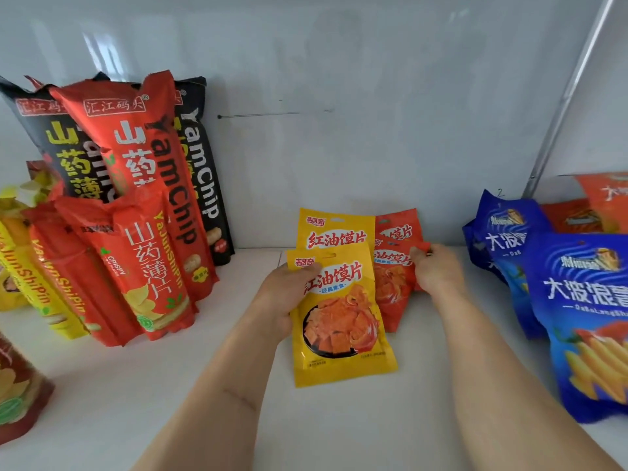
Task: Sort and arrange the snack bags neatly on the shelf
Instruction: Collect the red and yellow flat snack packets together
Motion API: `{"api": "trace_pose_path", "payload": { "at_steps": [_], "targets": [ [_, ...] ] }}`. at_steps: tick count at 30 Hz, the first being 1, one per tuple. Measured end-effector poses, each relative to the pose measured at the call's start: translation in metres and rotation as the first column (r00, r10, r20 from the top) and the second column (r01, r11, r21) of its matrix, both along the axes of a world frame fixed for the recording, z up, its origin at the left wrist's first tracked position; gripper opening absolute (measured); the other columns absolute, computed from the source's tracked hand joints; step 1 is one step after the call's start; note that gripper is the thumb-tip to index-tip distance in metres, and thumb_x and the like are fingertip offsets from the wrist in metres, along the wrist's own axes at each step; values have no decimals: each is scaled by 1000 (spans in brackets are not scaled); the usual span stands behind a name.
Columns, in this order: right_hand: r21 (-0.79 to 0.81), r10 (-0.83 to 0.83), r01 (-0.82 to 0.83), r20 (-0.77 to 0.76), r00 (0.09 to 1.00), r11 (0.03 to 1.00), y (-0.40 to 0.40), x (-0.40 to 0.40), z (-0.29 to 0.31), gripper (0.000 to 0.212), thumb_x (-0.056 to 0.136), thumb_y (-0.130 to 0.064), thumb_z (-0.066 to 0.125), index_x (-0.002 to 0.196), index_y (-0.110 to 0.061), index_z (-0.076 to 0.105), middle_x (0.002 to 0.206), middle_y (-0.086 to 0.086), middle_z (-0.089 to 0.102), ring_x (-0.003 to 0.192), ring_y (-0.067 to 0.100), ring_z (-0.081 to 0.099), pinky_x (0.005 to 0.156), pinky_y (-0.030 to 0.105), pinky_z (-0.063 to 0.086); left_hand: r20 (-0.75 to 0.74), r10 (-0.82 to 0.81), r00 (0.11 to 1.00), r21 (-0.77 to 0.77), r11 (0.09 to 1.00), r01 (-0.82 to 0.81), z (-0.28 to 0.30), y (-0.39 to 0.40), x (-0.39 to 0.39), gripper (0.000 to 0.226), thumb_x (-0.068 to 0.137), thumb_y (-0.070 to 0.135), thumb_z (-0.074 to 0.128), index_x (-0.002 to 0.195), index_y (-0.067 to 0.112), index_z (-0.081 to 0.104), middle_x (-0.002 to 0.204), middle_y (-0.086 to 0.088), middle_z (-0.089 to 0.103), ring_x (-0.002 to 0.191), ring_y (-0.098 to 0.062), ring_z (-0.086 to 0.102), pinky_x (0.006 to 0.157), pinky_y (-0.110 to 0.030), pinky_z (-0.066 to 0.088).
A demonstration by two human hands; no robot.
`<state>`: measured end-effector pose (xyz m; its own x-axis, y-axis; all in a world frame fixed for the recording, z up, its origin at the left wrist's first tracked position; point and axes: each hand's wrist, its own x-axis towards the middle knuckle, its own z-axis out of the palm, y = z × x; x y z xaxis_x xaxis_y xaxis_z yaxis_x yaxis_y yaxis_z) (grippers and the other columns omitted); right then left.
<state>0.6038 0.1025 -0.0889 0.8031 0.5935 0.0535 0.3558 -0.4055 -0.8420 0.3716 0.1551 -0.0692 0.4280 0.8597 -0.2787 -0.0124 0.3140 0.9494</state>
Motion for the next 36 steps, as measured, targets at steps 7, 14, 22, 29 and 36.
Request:
{"api": "trace_pose_path", "payload": {
  "at_steps": [7, 14, 22, 29, 36],
  "targets": [
    [-45, -56, 79, 387, 920, 996, -17, -13, 7, 32, 100, -34, 46, 116, -13, 65, 115, 11, 67, 105, 32, 62, 81, 37, 48, -11, 11, 1000, -3, 1000, -11, -6, 17, 24, 14, 95, 22, 66, 107, 17, 71, 98, -9, 78, 90, -32, 75, 89, -55, 57],
    [-136, 91, 13, 730, 677, 991, -50, -60, 15, 27, 100, -27, 45, 108, -12, 66, 104, 9, 67, 96, 33, 62, 72, 38, 46, -360, 348, 866, 548, 830, -106, -9, 18, 19, 58, 94, 34, 58, 145, 14, 40, 142, -8, 51, 125, -30, 54, 102, -43, 47],
    [-235, 252, -95, 839, 482, 967, -89, -115, -2, 21, 98, -25, 49, 99, -14, 67, 98, 7, 67, 92, 33, 61, 70, 38, 42, -522, 565, 639, 853, 317, 416, -16, -39, -23, 32, 101, 32, 47, 121, 15, 66, 119, -7, 65, 107, -32, 60, 82, -39, 47],
    [-237, 290, -175, 858, 423, 956, -127, -153, -9, 13, 94, -16, 56, 90, -10, 67, 87, 9, 66, 82, 36, 60, 62, 34, 29, -481, 591, 648, 862, 181, 474, -30, -88, -79, 27, 99, 29, 52, 107, 11, 71, 103, -8, 70, 94, -34, 63, 76, -40, 48],
    [-229, 351, -314, 836, 422, 921, -174, -209, -23, 13, 93, -19, 59, 91, -10, 68, 89, 10, 68, 83, 38, 61, 63, 38, 43, -440, 682, 584, 869, 160, 468, -47, -155, -143, 9, 86, 20, 70, 85, 12, 73, 83, -6, 71, 74, -32, 67, 63, -39, 52]
  ]
}}
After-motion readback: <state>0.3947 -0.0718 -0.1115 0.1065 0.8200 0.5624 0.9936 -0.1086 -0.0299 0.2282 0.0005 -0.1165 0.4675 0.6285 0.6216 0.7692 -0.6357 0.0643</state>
